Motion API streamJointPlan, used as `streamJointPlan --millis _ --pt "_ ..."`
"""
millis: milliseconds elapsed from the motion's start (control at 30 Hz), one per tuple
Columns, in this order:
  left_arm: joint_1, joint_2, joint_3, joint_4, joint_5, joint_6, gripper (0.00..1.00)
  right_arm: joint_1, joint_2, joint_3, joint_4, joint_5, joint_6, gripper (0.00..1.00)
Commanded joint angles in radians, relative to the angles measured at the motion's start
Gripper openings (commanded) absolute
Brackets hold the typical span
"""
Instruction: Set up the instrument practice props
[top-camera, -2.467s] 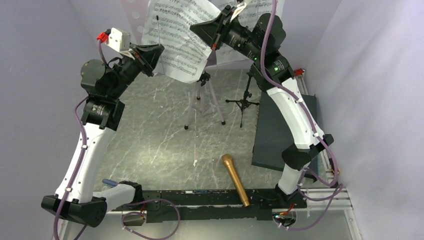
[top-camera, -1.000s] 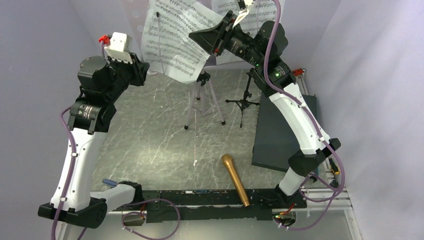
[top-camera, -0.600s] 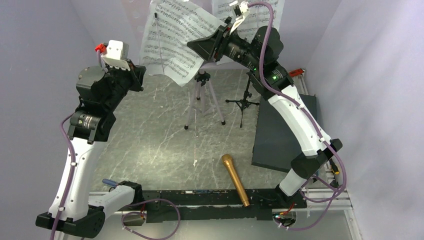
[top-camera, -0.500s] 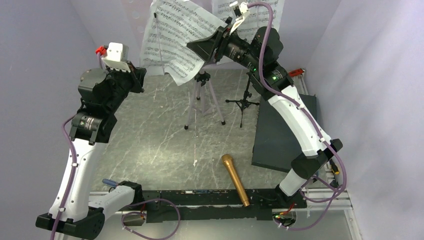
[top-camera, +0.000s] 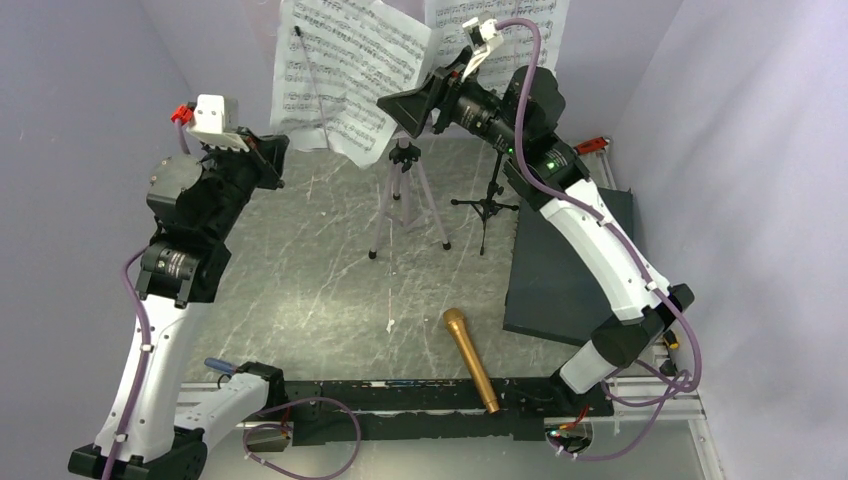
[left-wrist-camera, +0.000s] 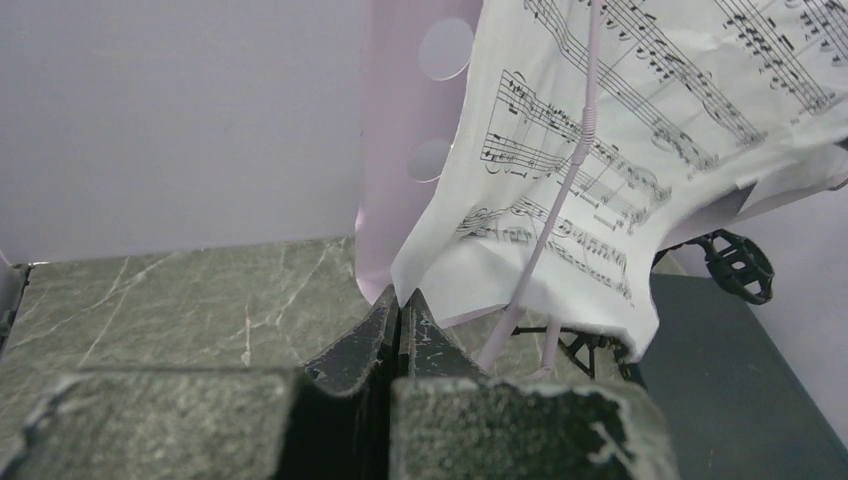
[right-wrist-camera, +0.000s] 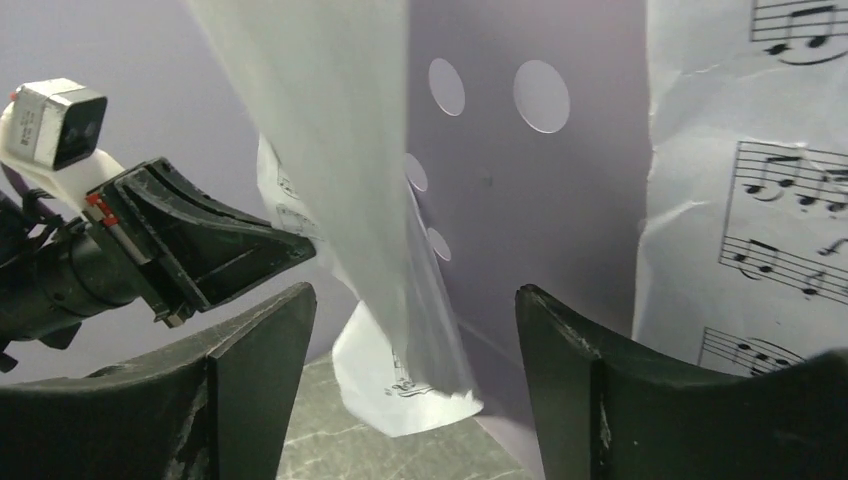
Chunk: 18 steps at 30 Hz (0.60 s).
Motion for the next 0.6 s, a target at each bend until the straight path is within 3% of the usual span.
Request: streamJointPlan --millis 0,133,433,567 --pt "0.005 -0.020 0.007 0.077 0.004 -0.031 0.03 0.001 -0.054 -0.007 0.038 0.048 -0.026 0.73" --pt "0.005 -0.022 0.008 0.079 0.013 -0.032 0.02 0.001 -0.058 -0.008 0.070 0.052 -0.025 0.66" --pt "0.005 -0.051 -0.045 0.136 -0.001 -0.098 0.03 0.001 0.044 0.157 0.036 0.007 -0.009 0.51" --pt "0.005 -0.062 -0.074 0.166 -0.020 -0.146 0.03 0.001 0.072 0.197 0.033 0.002 -0.005 0.49"
